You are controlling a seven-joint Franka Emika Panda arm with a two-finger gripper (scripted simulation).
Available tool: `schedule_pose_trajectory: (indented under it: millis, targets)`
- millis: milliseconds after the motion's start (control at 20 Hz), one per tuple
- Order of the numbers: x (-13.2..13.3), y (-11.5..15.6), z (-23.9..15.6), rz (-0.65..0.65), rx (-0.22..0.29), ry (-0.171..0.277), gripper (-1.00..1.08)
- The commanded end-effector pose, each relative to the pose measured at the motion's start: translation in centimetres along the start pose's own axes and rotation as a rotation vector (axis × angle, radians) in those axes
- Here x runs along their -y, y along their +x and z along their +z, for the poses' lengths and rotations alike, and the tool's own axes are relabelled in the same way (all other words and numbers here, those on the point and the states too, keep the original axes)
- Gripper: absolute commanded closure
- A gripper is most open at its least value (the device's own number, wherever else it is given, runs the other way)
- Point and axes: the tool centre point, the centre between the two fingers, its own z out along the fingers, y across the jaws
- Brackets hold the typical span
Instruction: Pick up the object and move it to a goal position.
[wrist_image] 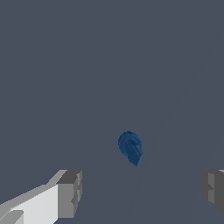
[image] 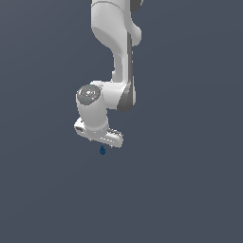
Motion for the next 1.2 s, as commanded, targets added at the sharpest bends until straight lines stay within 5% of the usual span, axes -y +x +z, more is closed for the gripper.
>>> schedule_pose_trajectory:
  millis: [0, 1000, 1050, 1150]
  targets:
    - [-0.3, 0.2, 0.5, 0.016, 0.001, 0.000, -0.92]
    - [-0.4, 0.2, 5.6, 0.020, 0.001, 0.000, -0.92]
    - [-0.4, 0.2, 5.6, 0.020, 0.001, 0.000, 1.08]
    - [-0.4, 0.2, 5.6, 0.020, 0.001, 0.000, 1.08]
